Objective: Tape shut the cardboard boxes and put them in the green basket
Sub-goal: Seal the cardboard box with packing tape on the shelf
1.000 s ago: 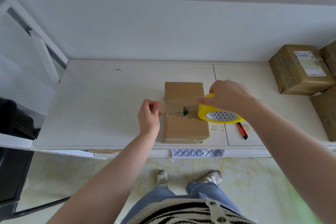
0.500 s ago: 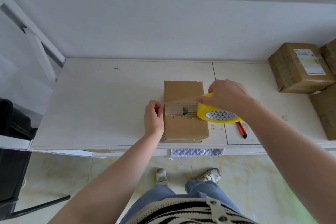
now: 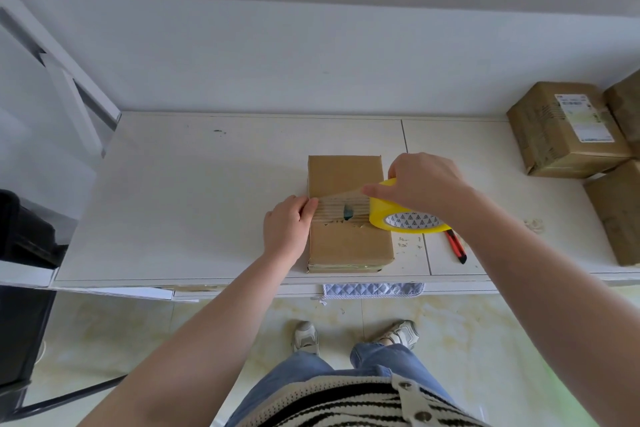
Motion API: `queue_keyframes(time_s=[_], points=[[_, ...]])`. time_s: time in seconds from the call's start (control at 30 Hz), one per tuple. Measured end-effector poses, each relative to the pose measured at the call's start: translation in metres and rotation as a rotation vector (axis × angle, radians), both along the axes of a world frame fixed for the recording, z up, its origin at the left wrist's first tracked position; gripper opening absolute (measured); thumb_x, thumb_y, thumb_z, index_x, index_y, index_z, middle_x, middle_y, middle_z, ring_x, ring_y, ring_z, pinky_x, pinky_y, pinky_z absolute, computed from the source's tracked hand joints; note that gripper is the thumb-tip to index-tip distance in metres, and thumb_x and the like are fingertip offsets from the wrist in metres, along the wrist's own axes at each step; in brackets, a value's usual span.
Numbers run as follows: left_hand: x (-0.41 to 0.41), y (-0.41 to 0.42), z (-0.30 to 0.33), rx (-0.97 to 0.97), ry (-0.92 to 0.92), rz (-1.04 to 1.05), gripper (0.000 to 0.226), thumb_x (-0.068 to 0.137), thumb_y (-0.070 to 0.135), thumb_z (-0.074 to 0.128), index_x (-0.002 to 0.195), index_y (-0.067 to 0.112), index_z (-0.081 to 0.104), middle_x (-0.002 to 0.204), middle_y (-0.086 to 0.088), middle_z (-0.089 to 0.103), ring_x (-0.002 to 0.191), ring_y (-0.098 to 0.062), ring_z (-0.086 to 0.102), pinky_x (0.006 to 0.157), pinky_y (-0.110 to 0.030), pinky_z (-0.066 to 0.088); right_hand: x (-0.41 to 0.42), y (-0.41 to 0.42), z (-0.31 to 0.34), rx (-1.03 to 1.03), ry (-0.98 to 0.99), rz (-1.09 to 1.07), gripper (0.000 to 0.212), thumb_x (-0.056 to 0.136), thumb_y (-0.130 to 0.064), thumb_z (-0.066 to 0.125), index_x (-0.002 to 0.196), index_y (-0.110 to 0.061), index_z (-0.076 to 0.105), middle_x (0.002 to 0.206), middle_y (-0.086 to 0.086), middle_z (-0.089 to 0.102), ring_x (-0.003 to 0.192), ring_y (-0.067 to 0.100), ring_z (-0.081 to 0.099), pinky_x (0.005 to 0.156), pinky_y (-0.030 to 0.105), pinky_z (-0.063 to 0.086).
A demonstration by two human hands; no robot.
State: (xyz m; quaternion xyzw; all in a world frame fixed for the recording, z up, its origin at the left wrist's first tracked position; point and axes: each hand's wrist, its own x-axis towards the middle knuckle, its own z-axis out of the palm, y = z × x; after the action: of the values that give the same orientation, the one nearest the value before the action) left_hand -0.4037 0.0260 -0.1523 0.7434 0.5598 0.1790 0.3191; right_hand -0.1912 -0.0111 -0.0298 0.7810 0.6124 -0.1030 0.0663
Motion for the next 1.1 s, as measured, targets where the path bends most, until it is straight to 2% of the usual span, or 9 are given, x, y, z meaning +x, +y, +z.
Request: queue_keyframes(time_s=[0.13,0.3,0.53,0.7,0.83,0.97,1.1], points=[[-0.002,-0.001,-0.003,0.038,0.009,0.010,0.042,0.103,0.032,0.043,0.063,0.026,0.031,0.063,0.006,0.036,0.062,-0.020,0.040,0.077,-0.036,0.030,0.013,-0.002,0.006,-0.016,0.085,0.018,0.064,0.075,-0.082,0.046,0.059,-0.021,0.052,0.055,-0.006,0.051,0.054,0.009,0.048,0.049,0.025,0.027],[-0.002,0.000,-0.003,0.109,0.054,-0.005,0.037,0.102,0.032,0.044,0.068,0.018,0.043,0.064,0.007,0.038,0.061,-0.021,0.044,0.080,-0.036,0.032,0.030,-0.011,-0.001,-0.009,0.039,-0.023,0.061,0.072,-0.086,0.043,0.061,-0.026,0.052,0.059,-0.009,0.056,0.055,0.007,0.052,0.048,0.023,0.030],[-0.002,0.000,-0.003,0.149,0.088,-0.019,0.038,0.102,0.030,0.046,0.068,0.016,0.044,0.065,0.005,0.041,0.061,-0.025,0.047,0.082,-0.039,0.035,0.035,-0.010,-0.022,-0.116,0.070,-0.090,0.070,0.067,-0.087,0.051,0.078,-0.019,0.065,0.065,-0.005,0.061,0.059,0.011,0.056,0.048,0.024,0.035],[-0.003,0.000,-0.003,0.181,0.121,-0.025,0.038,0.103,0.031,0.044,0.068,0.016,0.045,0.067,0.004,0.044,0.061,-0.025,0.047,0.083,-0.039,0.034,0.042,-0.008,-0.029,-0.160,-0.013,-0.091,0.071,0.067,-0.087,0.054,0.089,-0.020,0.063,0.071,-0.006,0.059,0.062,0.009,0.052,0.049,0.024,0.033],[-0.004,0.000,-0.001,0.200,0.148,-0.039,0.039,0.103,0.033,0.042,0.068,0.017,0.046,0.068,0.004,0.046,0.060,-0.024,0.048,0.084,-0.038,0.032,0.045,-0.012,-0.048,-0.210,0.010,-0.141,0.075,0.066,-0.086,0.055,0.097,-0.019,0.066,0.071,-0.007,0.057,0.061,0.008,0.049,0.050,0.025,0.033],[-0.006,0.001,0.000,0.159,0.144,-0.073,0.039,0.104,0.034,0.039,0.069,0.018,0.045,0.067,0.005,0.043,0.060,-0.023,0.047,0.084,-0.036,0.030,0.047,-0.017,-0.066,-0.230,0.129,-0.218,0.075,0.064,-0.085,0.057,0.092,-0.017,0.069,0.070,-0.004,0.062,0.062,0.011,0.056,0.051,0.025,0.036],[-0.006,0.004,0.001,-0.018,0.003,-0.096,0.038,0.105,0.030,0.039,0.070,0.015,0.042,0.067,0.002,0.039,0.065,-0.021,0.043,0.079,-0.034,0.029,0.052,-0.016,-0.068,-0.244,0.180,-0.224,0.074,0.062,-0.087,0.057,0.087,-0.018,0.070,0.069,-0.005,0.064,0.061,0.011,0.059,0.052,0.025,0.040]])
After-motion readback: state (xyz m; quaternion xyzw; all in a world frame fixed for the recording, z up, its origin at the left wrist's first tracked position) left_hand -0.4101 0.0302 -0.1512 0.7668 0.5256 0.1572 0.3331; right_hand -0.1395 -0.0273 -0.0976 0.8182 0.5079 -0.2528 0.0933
